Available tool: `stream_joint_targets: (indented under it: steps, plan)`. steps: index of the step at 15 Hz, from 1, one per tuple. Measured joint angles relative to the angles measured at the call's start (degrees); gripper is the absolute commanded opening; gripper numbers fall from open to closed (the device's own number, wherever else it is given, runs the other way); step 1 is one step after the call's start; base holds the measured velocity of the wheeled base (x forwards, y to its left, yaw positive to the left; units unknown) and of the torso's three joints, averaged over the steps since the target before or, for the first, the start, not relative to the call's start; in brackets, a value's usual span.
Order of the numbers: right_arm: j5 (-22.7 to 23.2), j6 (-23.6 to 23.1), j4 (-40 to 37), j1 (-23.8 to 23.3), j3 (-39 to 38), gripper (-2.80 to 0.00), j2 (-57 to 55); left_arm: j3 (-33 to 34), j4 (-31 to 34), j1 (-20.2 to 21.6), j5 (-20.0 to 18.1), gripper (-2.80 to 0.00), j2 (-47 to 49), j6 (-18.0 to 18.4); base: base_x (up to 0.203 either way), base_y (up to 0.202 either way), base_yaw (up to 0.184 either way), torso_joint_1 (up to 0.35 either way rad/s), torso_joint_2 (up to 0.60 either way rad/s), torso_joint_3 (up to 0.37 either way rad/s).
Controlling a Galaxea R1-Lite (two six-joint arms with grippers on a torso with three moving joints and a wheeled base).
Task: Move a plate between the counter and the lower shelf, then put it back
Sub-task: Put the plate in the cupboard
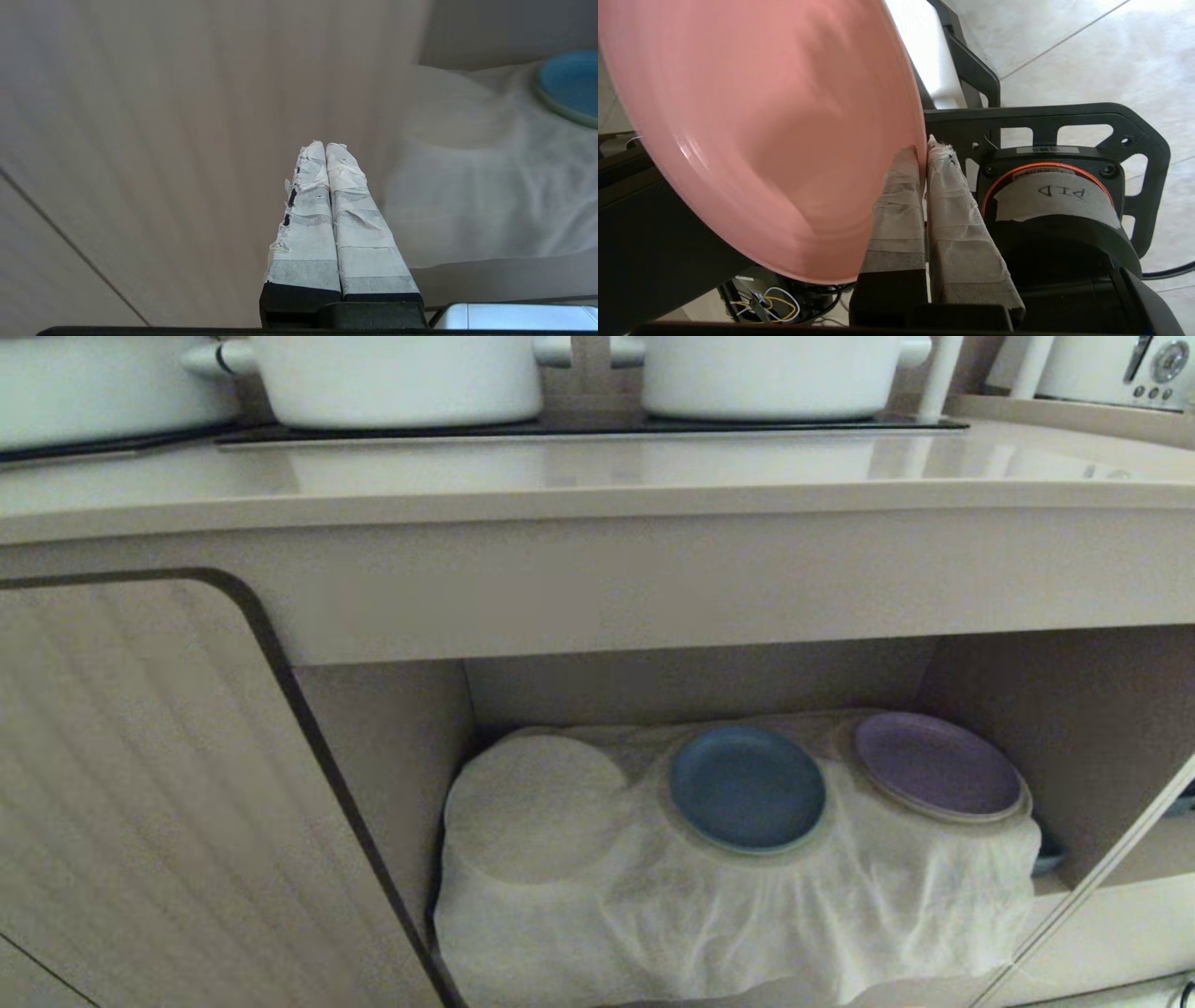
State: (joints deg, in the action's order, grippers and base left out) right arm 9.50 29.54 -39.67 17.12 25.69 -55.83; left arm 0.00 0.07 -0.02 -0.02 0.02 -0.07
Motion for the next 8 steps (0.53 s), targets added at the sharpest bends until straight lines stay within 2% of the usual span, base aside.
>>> stream_joint_targets:
  steps: [8]
  plan:
    - [0.01, -0.03, -0.10, 0.00, -0.02, -2.80, 0.00, 0.00, 0.00, 0.02, 0.02, -2.80, 0.00, -0.01, 0.000, 0.197, -0.001, 0.002, 0.00, 0.000]
